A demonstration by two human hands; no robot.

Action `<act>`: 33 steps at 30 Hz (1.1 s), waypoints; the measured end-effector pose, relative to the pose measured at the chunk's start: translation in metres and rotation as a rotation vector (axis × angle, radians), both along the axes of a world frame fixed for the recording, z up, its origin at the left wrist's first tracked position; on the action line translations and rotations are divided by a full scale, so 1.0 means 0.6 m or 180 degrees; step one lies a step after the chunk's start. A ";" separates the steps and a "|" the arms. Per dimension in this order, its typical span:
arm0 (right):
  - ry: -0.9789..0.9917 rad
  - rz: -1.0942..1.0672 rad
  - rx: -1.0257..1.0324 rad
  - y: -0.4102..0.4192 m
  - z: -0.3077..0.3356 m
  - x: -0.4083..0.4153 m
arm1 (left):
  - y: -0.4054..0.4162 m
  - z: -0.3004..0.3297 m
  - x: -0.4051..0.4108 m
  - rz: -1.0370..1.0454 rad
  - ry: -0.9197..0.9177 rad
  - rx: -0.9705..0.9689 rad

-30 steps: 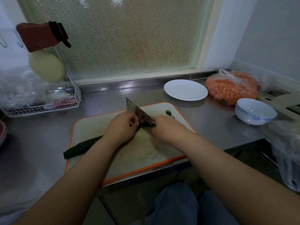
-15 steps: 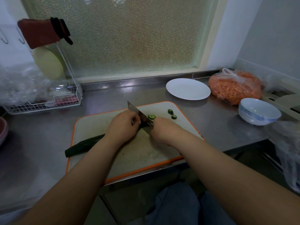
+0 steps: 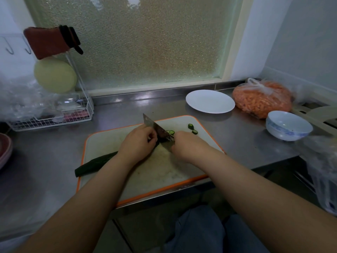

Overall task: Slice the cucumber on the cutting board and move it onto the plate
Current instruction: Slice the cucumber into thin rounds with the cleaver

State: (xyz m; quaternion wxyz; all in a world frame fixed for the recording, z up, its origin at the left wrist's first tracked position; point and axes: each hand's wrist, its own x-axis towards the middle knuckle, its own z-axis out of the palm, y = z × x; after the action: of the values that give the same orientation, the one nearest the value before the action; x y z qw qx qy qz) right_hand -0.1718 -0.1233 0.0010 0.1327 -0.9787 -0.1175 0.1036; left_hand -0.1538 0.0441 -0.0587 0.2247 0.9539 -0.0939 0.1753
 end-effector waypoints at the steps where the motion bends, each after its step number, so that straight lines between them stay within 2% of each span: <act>1: -0.0021 0.0014 0.0002 -0.001 0.000 -0.002 | 0.000 0.000 0.000 0.0015 0.0026 -0.0021; 16: -0.0037 0.0092 0.0193 -0.017 0.018 -0.020 | 0.002 0.000 0.003 0.0104 0.0110 -0.0125; 26: 0.0183 0.0020 -0.0008 0.014 0.000 -0.006 | 0.002 -0.004 0.001 0.0055 0.0004 0.0015; 33: 0.0346 -0.0013 0.0139 -0.005 0.001 0.010 | 0.002 0.001 -0.007 0.0180 0.0032 -0.0042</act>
State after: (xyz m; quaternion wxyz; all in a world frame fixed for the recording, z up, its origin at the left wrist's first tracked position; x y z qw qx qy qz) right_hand -0.1660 -0.1260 0.0016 0.1605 -0.9687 -0.1103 0.1538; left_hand -0.1582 0.0454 -0.0581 0.2264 0.9556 -0.0646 0.1773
